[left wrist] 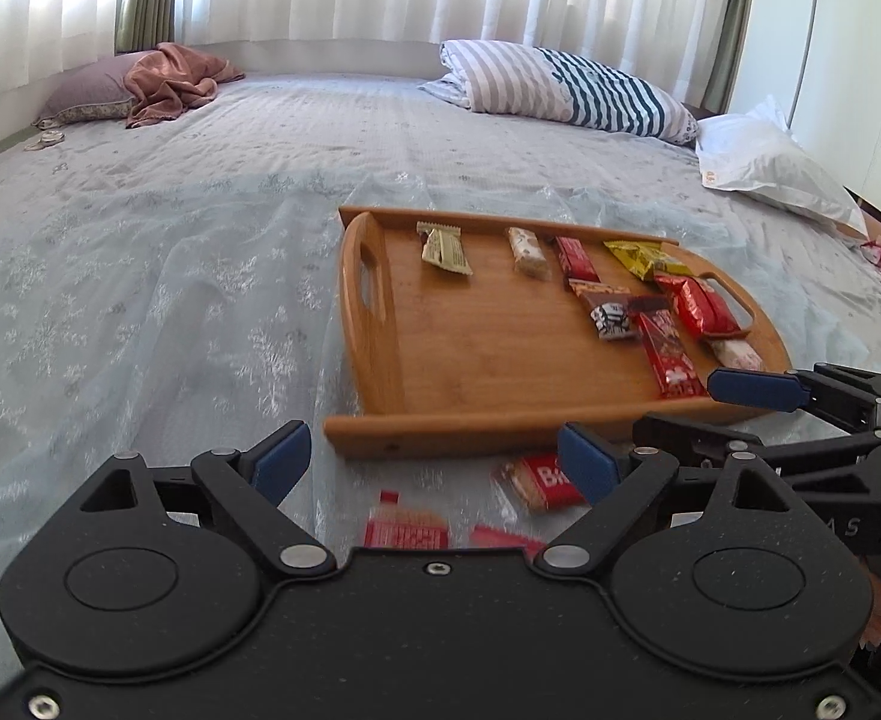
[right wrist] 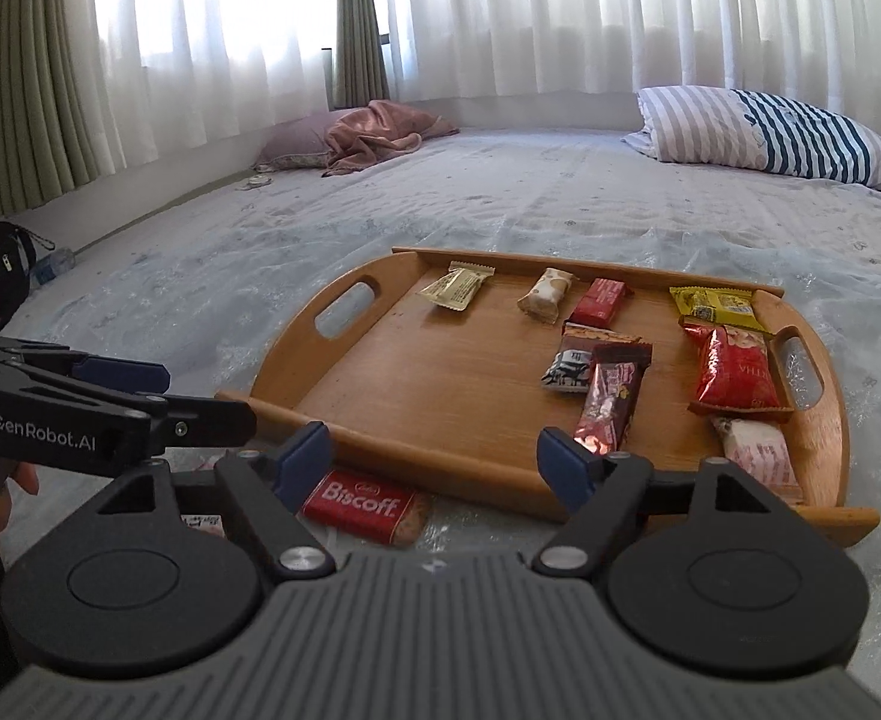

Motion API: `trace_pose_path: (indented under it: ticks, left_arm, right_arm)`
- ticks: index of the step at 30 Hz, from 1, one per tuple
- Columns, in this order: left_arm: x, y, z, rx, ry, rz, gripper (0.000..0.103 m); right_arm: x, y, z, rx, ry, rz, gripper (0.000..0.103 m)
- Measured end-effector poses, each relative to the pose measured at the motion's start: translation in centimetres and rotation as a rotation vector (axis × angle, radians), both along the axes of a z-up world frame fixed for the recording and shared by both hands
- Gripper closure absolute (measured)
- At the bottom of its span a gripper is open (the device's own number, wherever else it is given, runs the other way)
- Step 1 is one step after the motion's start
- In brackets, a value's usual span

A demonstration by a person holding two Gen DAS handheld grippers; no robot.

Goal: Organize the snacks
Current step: 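Move both tools back toward the remaining snacks beside the tray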

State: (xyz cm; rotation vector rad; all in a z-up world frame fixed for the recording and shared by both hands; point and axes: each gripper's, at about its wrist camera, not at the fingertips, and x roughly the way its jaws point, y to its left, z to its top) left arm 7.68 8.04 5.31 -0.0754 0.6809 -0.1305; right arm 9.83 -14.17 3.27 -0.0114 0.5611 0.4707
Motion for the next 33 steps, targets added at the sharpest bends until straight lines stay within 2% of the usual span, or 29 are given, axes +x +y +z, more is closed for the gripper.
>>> trace_pose_path:
  ticks: [5,6,7,9,10,15,19,24,26,33]
  left_arm:
    - [-1.5,0.4,-0.6,-0.003,0.018,-0.018,0.017]
    - [-1.8,0.5,-0.8,-0.008,0.027,-0.027,0.024]
    - [-2.1,0.6,-0.9,-0.011,0.038,-0.037,0.042]
    - [-2.4,0.7,-1.1,-0.026,0.069,-0.058,0.063]
    - [-2.6,0.8,-1.3,-0.036,0.082,-0.072,0.065]
    - [-3.7,0.2,-1.7,-0.035,0.102,-0.137,0.065]
    - [-3.2,0.0,-2.1,-0.032,0.113,-0.128,0.065]
    - [-2.1,-0.1,-3.1,-0.113,0.170,-0.177,0.067]
    - [-1.8,-0.1,-3.4,-0.137,0.197,-0.161,0.069]
    - [-2.4,-0.8,-2.3,-0.088,0.153,-0.167,0.074]
  right_arm:
    - [-1.9,0.3,-0.9,-0.022,-0.006,0.042,0.014]
    - [-2.2,0.4,-1.1,-0.028,-0.009,0.050,0.014]
    - [-2.6,0.5,-1.2,-0.036,-0.012,0.058,0.014]
    - [-3.3,0.6,-1.4,-0.046,-0.016,0.073,0.014]
    - [-3.6,0.7,-1.5,-0.049,-0.017,0.082,0.014]
    - [-5.2,0.9,-1.9,-0.071,-0.030,0.131,0.013]
    - [-6.0,1.0,-2.2,-0.067,-0.015,0.164,0.013]
    - [-6.7,1.2,-2.3,-0.054,-0.007,0.203,0.013]
    - [-7.0,1.4,-2.4,-0.056,-0.012,0.221,0.013]
    - [-8.3,2.7,-2.4,-0.117,-0.056,0.293,0.013]
